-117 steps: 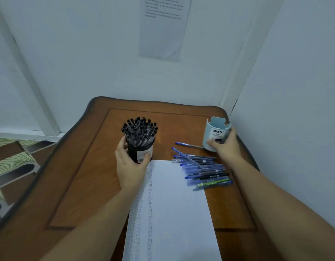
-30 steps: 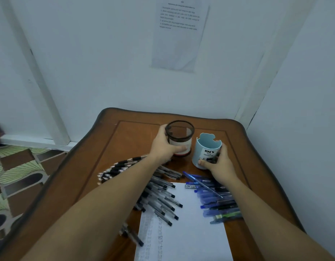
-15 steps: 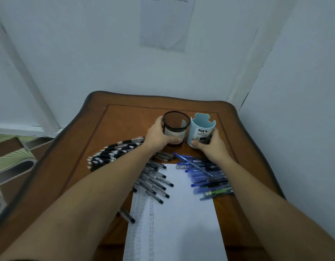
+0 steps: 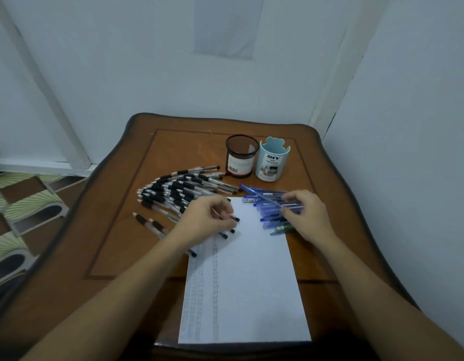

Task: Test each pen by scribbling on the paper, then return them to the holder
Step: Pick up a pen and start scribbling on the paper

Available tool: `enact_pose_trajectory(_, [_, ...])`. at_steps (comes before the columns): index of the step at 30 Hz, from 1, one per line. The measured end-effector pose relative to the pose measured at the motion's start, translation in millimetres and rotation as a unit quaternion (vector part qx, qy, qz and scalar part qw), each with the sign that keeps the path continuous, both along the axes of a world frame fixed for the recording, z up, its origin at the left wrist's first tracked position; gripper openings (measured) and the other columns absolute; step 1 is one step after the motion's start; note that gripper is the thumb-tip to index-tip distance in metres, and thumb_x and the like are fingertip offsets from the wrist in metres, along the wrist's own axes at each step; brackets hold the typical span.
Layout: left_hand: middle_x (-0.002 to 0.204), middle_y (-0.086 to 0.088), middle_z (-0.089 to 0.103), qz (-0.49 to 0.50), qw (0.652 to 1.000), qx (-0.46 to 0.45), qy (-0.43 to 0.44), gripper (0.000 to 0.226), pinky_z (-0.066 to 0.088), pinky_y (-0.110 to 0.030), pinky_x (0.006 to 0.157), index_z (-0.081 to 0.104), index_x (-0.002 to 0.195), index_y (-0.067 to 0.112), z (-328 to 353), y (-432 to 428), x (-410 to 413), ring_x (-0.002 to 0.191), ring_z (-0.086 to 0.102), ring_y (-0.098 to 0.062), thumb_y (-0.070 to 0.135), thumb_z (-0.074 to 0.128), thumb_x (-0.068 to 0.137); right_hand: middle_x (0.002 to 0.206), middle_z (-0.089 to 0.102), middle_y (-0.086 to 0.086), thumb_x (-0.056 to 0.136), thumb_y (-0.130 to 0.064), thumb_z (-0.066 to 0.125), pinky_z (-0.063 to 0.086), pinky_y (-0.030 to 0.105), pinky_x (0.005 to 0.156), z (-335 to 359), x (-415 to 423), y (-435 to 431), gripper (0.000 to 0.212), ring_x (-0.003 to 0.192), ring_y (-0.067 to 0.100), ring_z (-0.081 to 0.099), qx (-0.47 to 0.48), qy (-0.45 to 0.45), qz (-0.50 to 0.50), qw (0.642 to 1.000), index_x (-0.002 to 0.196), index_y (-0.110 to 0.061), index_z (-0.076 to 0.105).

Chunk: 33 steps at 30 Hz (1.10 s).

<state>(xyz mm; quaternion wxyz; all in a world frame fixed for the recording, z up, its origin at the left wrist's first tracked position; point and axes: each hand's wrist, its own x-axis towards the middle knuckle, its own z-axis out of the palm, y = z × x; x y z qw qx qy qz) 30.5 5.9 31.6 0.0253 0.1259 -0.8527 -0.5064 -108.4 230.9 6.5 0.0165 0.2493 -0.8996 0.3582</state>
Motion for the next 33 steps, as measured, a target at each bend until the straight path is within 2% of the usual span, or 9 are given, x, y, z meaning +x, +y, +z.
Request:
enact_pose_trajectory(4, [0.079,0.012,0.066,-0.06,0.989,-0.13,-0.018,0.009,0.046,-0.012,0.061,0.071,0.087,0.024,-18.3,16.7,46.1,0.07,0.059,0.003,0.026,0.078,0.081,0.079,0.061,-0.01,0.075,0.003,0.069,0.048,0.027,0.073,-18.8,35.6,19.3,0.029,0.079,0.007,0.056,0.006,0.008,0.037,0.999,0.072,-0.026,0.065])
enact_pose_trajectory(6, [0.081,0.015,0.063,-0.055,0.981,-0.186,-0.012,0.007,0.043,-0.01,0.062,0.072,0.091,0.025,-28.2,17.0,54.7,0.073,0.058,0.001,0.029,0.073,0.085,0.077,0.06,-0.012,0.076,-0.003,0.065,0.048,0.036,0.075,-26.7,46.0,24.8,0.027,0.079,0.012,0.056,0.026,0.013,0.045,0.999,0.07,-0.029,0.064])
enact_pose_trajectory(10, [0.095,0.01,0.055,-0.05,0.971,-0.233,0.018,0.016,0.04,-0.021,0.074,0.07,0.105,0.025,-42.3,9.5,48.8,0.086,0.05,-0.003,0.031,0.065,0.091,0.082,0.055,-0.018,0.08,0.0,0.064,0.044,0.044,0.085,-33.3,43.9,21.1,0.023,0.091,0.018,0.053,0.042,0.026,0.036,0.998,0.082,-0.02,0.074])
enact_pose_trajectory(13, [0.102,0.008,0.051,-0.034,0.965,-0.259,0.033,0.024,0.041,-0.03,0.087,0.069,0.115,0.025,-48.2,-0.7,34.9,0.1,0.045,-0.011,0.034,0.06,0.095,0.087,0.057,-0.013,0.082,0.001,0.063,0.043,0.046,0.089,-31.9,35.9,9.1,0.024,0.095,0.019,0.053,0.044,0.032,0.036,0.998,0.088,-0.019,0.076])
enact_pose_trajectory(17, [0.099,0.008,0.045,-0.019,0.95,-0.312,0.026,0.028,0.035,-0.032,0.085,0.065,0.121,0.028,-50.4,-10.6,14.7,0.098,0.038,-0.012,0.038,0.054,0.097,0.094,0.062,-0.005,0.085,-0.001,0.061,0.041,0.045,0.092,-31.2,19.2,-5.1,0.024,0.098,0.018,0.05,0.054,0.019,0.031,0.998,0.091,-0.019,0.076])
enact_pose_trajectory(22, [0.106,0.005,0.05,0.002,0.943,-0.331,0.026,0.028,0.039,-0.035,0.087,0.063,0.122,0.029,-52.5,-18.6,-5.8,0.103,0.045,-0.016,0.032,0.049,0.098,0.097,0.062,-0.003,0.087,-0.003,0.06,0.041,0.043,0.092,-27.5,-2.2,-16.7,0.022,0.104,0.023,0.053,0.069,0.018,0.032,0.997,0.092,-0.02,0.074])
enact_pose_trajectory(25, [0.11,0.004,0.051,0.005,0.942,-0.336,0.012,0.029,0.039,-0.033,0.087,0.062,0.124,0.029,-50.8,-23.2,-16.4,0.106,0.045,-0.017,0.032,0.05,0.097,0.103,0.063,-0.002,0.09,-0.005,0.059,0.041,0.046,0.096,-26.6,-10.5,-21.5,0.023,0.107,0.023,0.053,0.078,0.013,0.035,0.996,0.098,-0.02,0.073])
enact_pose_trajectory(29, [0.12,0.005,0.05,0.006,0.943,-0.333,-0.011,0.041,0.036,-0.033,0.094,0.059,0.131,0.03,-49.4,-22.1,-18.3,0.115,0.043,-0.015,0.043,0.057,0.093,0.101,0.055,-0.007,0.091,-0.005,0.06,0.046,0.048,0.096,-26.4,-16.4,-25.5,0.023,0.104,0.019,0.054,0.072,0.015,0.027,0.997,0.105,-0.021,0.069])
enact_pose_trajectory(33, [0.129,0.007,0.049,0.01,0.947,-0.321,-0.007,0.044,0.037,-0.032,0.098,0.063,0.125,0.03,-51.9,-16.0,-9.5,0.121,0.044,-0.013,0.052,0.062,0.087,0.108,0.055,0.0,0.091,-0.006,0.061,0.045,0.043,0.098,-28.0,-17.6,-24.1,0.023,0.107,0.022,0.05,0.061,0.036,0.005,0.997,0.11,-0.017,0.069])
